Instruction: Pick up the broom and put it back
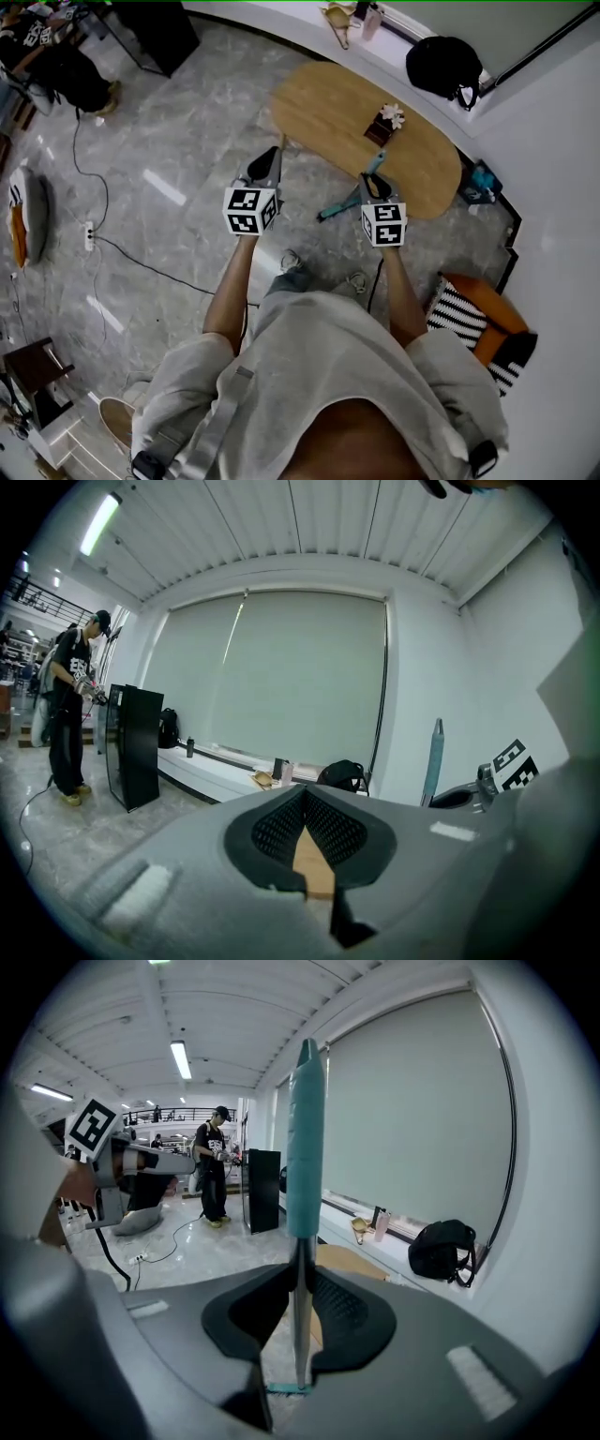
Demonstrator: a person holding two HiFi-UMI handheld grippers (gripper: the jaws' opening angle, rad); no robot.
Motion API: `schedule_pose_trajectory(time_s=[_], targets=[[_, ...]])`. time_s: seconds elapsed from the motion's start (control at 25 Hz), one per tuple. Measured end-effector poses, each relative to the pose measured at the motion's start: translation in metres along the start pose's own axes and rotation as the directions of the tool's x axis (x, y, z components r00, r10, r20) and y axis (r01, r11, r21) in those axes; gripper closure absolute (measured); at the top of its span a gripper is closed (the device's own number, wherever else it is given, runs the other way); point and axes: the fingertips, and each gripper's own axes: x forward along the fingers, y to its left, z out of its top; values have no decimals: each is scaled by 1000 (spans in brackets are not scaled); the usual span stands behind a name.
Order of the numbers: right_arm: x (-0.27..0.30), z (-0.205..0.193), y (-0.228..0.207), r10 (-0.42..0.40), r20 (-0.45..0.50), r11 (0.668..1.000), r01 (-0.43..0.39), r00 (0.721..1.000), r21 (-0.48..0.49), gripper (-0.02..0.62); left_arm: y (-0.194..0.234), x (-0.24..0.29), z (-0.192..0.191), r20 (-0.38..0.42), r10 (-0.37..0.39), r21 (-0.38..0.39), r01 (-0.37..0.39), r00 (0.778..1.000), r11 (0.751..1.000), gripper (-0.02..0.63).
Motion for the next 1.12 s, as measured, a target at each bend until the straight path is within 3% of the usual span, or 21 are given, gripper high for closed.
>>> schedule_pose_trajectory(time_s=[0.4, 0.76, 1.12], targets=[[39, -20, -8, -52, -19, 997, 53, 998, 62, 515, 6, 32, -33, -89, -79, 28, 82, 993, 996, 606], [84, -72, -19, -25, -49, 996, 29, 998, 80, 515, -3, 64, -98, -168, -74, -22, 71, 983, 997, 606], [118, -121, -36, -23, -71, 995, 30, 997, 95, 515, -12, 101, -154, -175, -47, -88, 32, 983, 996, 606]])
